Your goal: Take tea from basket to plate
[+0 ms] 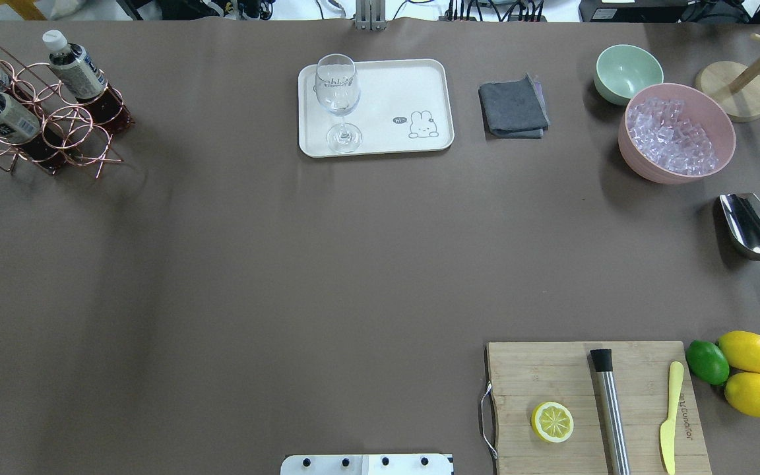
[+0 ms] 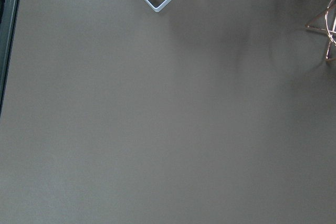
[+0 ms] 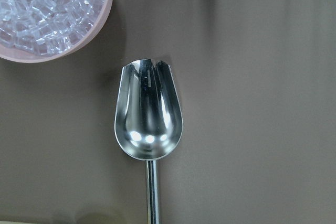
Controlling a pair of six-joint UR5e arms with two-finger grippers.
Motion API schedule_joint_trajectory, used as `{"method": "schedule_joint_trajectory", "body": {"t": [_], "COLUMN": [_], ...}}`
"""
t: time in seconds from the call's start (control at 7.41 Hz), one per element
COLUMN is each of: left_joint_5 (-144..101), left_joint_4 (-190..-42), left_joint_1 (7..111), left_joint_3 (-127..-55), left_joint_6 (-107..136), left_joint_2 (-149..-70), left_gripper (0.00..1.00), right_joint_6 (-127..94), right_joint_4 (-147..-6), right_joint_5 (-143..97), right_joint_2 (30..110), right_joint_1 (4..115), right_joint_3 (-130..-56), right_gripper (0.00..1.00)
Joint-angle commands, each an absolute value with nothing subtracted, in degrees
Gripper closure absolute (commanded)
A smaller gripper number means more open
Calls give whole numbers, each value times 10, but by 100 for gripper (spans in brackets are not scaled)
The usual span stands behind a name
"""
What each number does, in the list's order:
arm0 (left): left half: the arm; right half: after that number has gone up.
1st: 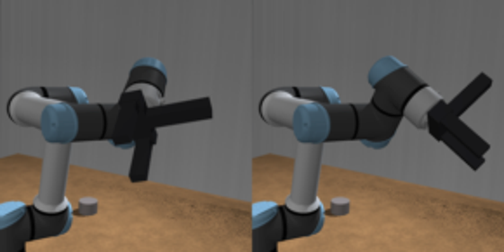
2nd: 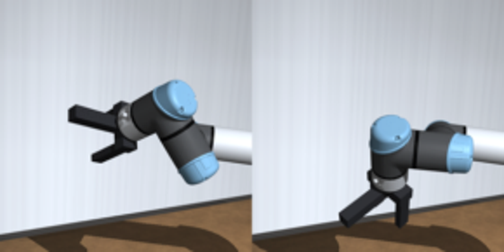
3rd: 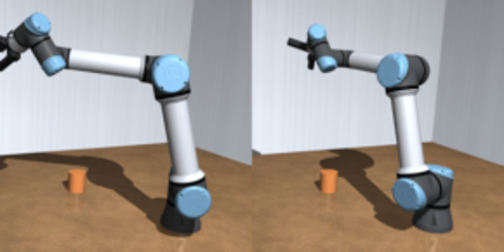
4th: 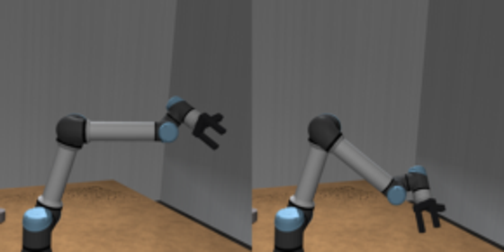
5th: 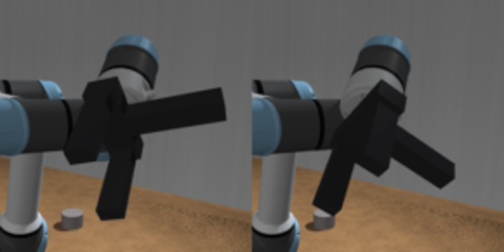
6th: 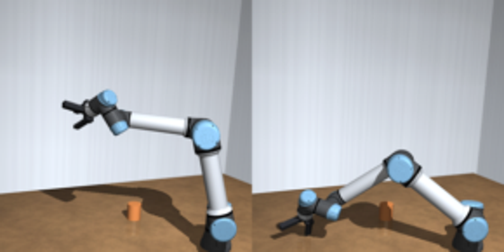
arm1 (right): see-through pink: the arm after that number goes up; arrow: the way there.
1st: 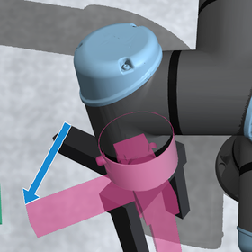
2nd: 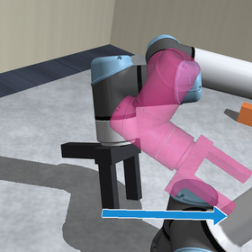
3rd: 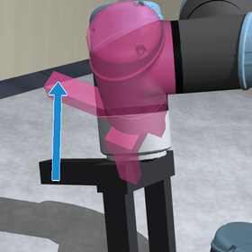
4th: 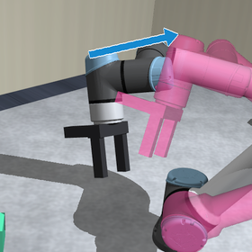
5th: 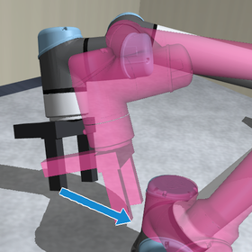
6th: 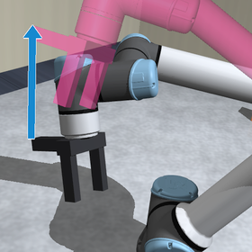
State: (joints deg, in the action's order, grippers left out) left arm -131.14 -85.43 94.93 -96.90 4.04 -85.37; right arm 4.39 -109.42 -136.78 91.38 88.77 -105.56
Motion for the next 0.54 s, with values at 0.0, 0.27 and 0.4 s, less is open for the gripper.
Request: {"method": "schedule_joint_trajectory", "body": {"t": [0.0, 0.27, 0.4], "left_joint_5": [-1311, -1311, -1312], "left_joint_4": [-854, -854, -853], "left_joint_1": [950, 949, 950], "left_joint_3": [-968, -965, -966], "left_joint_6": [40, 44, 45], "left_joint_2": [-853, -853, -853], "left_gripper": [2, 2, 3], "right_joint_6": [44, 44, 44], "right_joint_4": [-1094, -1094, -1094], "right_joint_5": [-1368, -1368, -1368], "right_joint_2": [917, 917, 917], "right_joint_1": [888, 888, 888], "right_joint_3": [-1056, -1056, -1056], "right_gripper": [1, 1, 1]}}
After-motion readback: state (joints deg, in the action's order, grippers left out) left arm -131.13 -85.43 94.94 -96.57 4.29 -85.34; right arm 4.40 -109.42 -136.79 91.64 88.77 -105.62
